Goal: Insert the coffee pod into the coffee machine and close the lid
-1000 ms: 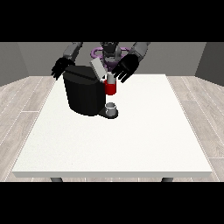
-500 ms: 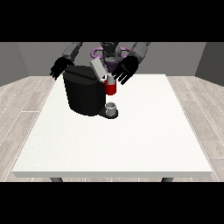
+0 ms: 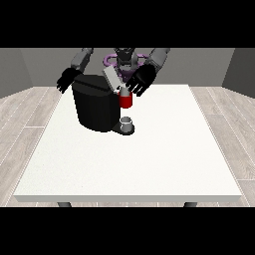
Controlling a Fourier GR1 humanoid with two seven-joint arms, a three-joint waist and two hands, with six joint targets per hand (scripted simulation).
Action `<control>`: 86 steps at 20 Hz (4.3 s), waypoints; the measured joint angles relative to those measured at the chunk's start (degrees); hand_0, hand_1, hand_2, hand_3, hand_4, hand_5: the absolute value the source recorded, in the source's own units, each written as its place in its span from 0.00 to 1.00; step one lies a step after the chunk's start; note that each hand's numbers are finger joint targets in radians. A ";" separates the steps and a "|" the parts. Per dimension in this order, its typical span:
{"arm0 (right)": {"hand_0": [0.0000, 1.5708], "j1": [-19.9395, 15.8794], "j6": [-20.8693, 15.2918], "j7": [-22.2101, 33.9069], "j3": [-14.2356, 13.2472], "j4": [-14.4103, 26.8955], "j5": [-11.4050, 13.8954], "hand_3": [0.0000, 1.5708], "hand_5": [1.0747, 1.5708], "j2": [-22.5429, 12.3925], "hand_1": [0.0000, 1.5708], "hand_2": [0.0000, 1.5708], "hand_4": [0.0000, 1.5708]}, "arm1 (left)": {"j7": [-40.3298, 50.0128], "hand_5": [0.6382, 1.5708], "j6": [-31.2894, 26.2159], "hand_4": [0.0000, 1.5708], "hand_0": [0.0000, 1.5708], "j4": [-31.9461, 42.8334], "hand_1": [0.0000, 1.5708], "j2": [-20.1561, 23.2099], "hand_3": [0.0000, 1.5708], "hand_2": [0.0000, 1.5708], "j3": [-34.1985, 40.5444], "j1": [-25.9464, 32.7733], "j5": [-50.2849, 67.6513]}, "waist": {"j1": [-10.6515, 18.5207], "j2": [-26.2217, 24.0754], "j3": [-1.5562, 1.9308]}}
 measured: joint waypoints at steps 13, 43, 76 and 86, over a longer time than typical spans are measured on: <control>0.00 0.87 -0.99 1.22 1.54 -1.50 1.28 0.00 1.00 0.62 0.00 0.00 0.28 | -2.17 1.00 -0.66 0.23 0.67 1.00 0.67 1.71 0.61 0.71 0.07 0.37 -1.35 | -0.79 0.39 -0.03; 0.00 3.85 -1.14 -0.71 -0.53 2.77 0.22 0.00 1.00 0.43 0.00 0.00 0.24 | -3.22 1.00 -5.19 0.00 0.00 -0.89 0.00 0.23 0.00 0.00 -3.23 3.32 -6.08 | 2.95 -5.50 -0.08; 0.00 8.65 7.93 6.62 -0.24 -5.31 -1.96 0.00 1.00 -7.73 0.00 0.00 0.00 | -6.79 1.00 -9.65 0.00 0.00 -9.90 0.00 -21.24 0.00 0.00 13.94 36.90 25.24 | 21.51 -29.15 -0.10; 0.00 3.29 10.20 7.02 2.34 -4.50 0.38 0.00 1.00 -7.46 0.00 0.00 0.00 | -3.07 1.00 -10.38 0.00 0.00 -22.40 0.00 -23.07 0.00 0.00 10.49 43.77 30.19 | 23.56 -25.27 -0.09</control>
